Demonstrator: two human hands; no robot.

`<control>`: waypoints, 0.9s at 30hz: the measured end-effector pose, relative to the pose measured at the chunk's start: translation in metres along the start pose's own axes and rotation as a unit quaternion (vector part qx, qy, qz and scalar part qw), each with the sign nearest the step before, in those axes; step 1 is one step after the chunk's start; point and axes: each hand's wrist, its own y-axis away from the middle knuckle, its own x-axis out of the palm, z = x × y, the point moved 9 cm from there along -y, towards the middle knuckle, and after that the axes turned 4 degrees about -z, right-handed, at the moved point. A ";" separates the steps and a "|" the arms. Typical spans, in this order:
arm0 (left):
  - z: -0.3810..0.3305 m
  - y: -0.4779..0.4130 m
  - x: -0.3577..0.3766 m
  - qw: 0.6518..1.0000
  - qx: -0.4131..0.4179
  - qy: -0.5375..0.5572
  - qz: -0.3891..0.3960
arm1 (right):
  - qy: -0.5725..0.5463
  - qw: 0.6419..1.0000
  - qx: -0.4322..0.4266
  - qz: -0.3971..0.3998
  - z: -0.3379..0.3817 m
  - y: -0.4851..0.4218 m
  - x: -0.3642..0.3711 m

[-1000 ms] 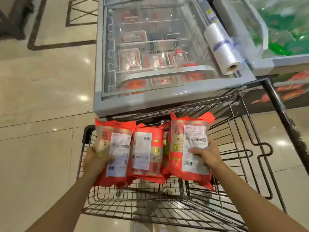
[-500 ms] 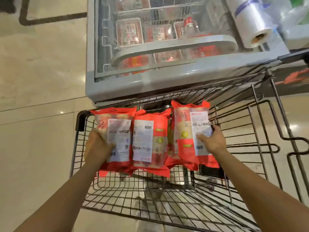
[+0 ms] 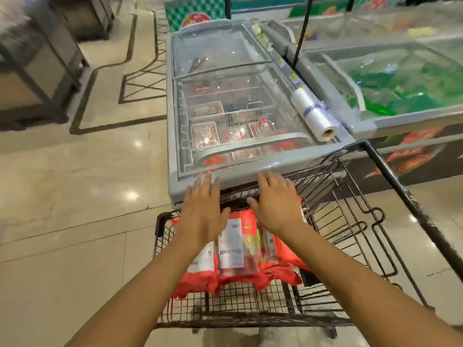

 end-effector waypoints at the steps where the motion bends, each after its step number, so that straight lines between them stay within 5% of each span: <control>1: -0.008 0.005 -0.026 0.999 0.021 -0.011 -0.039 | 0.016 1.000 -0.019 -0.013 0.016 0.005 -0.019; 8: -0.019 0.057 -0.173 0.972 0.043 -0.066 -0.220 | 0.030 0.983 -0.078 -0.163 0.096 0.042 -0.147; 27: 0.131 0.222 -0.333 0.907 -0.271 -0.169 -0.276 | -0.029 0.926 -0.343 -0.158 0.310 0.083 -0.227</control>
